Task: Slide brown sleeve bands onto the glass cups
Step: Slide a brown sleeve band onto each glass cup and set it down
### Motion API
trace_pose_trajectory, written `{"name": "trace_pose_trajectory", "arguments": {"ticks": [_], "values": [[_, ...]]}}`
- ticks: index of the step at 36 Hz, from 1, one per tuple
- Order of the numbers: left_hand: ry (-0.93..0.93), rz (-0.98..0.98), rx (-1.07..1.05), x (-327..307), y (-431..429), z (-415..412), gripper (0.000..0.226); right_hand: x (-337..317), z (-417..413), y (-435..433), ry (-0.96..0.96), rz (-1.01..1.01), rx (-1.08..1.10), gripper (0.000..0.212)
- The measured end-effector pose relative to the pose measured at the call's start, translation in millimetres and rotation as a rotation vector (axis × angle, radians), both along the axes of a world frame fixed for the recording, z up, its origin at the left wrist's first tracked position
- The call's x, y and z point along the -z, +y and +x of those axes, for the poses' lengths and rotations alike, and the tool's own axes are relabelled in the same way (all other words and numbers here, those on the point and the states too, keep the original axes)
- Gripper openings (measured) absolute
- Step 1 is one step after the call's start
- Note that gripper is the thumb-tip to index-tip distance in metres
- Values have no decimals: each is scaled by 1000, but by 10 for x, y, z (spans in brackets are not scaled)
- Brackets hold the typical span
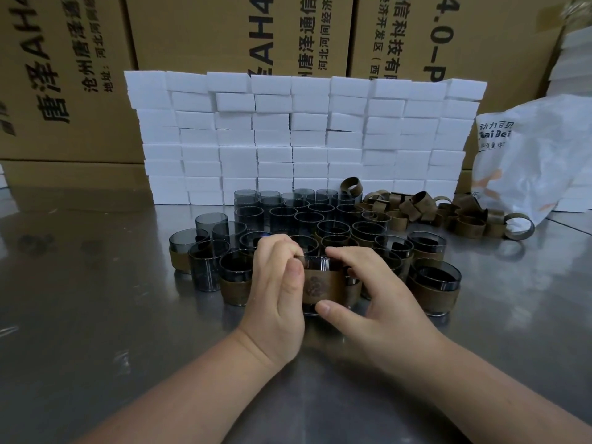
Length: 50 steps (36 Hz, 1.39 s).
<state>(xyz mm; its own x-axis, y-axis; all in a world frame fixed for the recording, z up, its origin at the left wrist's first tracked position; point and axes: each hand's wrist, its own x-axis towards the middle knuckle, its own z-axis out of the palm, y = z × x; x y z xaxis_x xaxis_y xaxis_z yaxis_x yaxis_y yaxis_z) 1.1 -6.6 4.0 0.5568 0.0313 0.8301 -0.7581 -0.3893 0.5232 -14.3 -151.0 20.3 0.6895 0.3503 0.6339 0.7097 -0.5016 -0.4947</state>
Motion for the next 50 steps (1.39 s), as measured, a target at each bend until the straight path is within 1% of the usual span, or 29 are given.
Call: {"name": "trace_pose_trajectory", "arguments": {"ticks": [3, 6, 8, 11, 12, 14, 15, 18, 19, 20, 21, 22, 24, 27, 29, 31, 32, 34, 39, 46, 50], "values": [[7, 18, 20, 14, -6, -3, 50, -5, 13, -7, -21, -13, 45, 43], [7, 47, 39, 18, -19, -14, 59, 7, 33, -14, -58, -67, 100, 35], [4, 68, 44, 15, -23, -25, 63, 15, 38, -20, -77, -96, 119, 35], [22, 78, 36, 4, -21, -47, 63, 27, 52, -33, -128, -98, 161, 43], [27, 80, 21, 2, -16, -50, 62, 22, 58, -34, -136, -82, 186, 43], [40, 105, -45, -25, 2, -52, 55, -2, 63, -46, -120, -27, 234, 36], [69, 146, -102, -45, 11, -47, 55, -15, 65, -57, -102, 8, 259, 30], [199, 389, -283, -77, 17, -31, 73, -43, 57, -88, -74, 113, 307, 19], [228, 455, -307, -72, 19, -26, 77, -41, 52, -93, -69, 147, 309, 21], [247, 487, -308, -62, 20, -23, 79, -35, 44, -91, -65, 178, 312, 29], [258, 492, -297, -51, 21, -19, 79, -24, 41, -89, -56, 201, 316, 33], [265, 488, -293, -45, 20, -13, 79, -17, 41, -83, -38, 221, 321, 30], [287, 515, -339, -36, 24, 14, 77, -2, 62, -79, 14, 267, 330, 13], [363, 672, -424, 9, 17, 95, 65, -36, 137, -74, 44, 348, 345, 9], [388, 753, -441, 47, 4, 132, 60, -103, 206, -53, 35, 340, 350, 15], [382, 752, -448, 63, -3, 144, 58, -177, 302, -36, 37, 301, 364, 21], [375, 741, -451, 67, -4, 146, 57, -221, 363, -18, 44, 261, 374, 19], [361, 724, -456, 78, -7, 151, 56, -311, 523, 27, 45, 162, 397, 11], [361, 706, -455, 87, -12, 158, 55, -504, 962, 260, -8, -108, 440, 17], [356, 685, -452, 64, -22, 145, 52, -539, 1313, 612, -4, -461, 392, 15], [352, 676, -446, 62, -21, 146, 51, -538, 1414, 686, 3, -594, 396, 15]]}}
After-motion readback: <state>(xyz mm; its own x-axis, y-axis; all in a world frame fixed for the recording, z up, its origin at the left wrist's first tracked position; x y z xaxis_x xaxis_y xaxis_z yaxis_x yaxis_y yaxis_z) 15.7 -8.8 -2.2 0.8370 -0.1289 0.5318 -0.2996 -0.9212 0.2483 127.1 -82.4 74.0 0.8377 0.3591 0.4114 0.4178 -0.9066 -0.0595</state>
